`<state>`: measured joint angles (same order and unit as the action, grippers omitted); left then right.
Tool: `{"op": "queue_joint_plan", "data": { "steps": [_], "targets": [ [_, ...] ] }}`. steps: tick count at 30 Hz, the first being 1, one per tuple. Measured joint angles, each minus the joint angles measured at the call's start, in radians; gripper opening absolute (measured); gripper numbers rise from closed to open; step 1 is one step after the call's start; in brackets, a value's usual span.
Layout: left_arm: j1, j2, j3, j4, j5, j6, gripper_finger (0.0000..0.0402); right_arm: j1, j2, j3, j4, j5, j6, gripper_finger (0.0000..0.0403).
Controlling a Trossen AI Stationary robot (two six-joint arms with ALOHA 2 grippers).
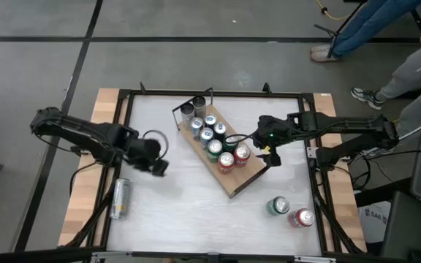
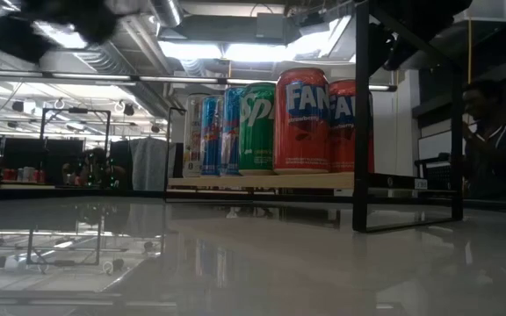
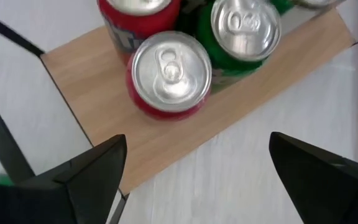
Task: Place canned beverage on shelf
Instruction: Put the white yellow soda can on the shelf aligned with the other white yellow soda cans
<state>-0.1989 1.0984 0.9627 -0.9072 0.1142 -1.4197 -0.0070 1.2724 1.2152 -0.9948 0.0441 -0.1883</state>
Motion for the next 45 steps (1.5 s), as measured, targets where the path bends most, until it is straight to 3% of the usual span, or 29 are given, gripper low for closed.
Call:
{"op": "queue_joint_plan", "data": {
  "steps": [3,11,17,29,45],
  "targets": [
    [-0.055,0.000,0.000,-0.177,0.117,-0.129,0.0290,0.000,0.000,0.000,0.015,-0.001,0.000,0.0383],
    [-0.204,0.031,0.000,-0.374,0.139,-0.333,0.0289,0.000,0.000,0.000,0.014,-0.002,0.000,0.0383],
    [-0.291,0.086,0.000,-0.395,0.135,-0.436,0.0289,0.000,0.000,0.000,0.013,-0.002,0.000,0.0383],
    [-0.376,0.224,-0.009,-0.446,0.136,-0.464,0.0289,0.000,0.000,0.000,0.013,-0.002,0.000,0.0383],
    [-0.391,0.238,-0.240,-0.287,0.175,-0.493,0.0289,0.000,0.001,-0.001,0.013,-0.011,0.000,0.0383]
  ]
}}
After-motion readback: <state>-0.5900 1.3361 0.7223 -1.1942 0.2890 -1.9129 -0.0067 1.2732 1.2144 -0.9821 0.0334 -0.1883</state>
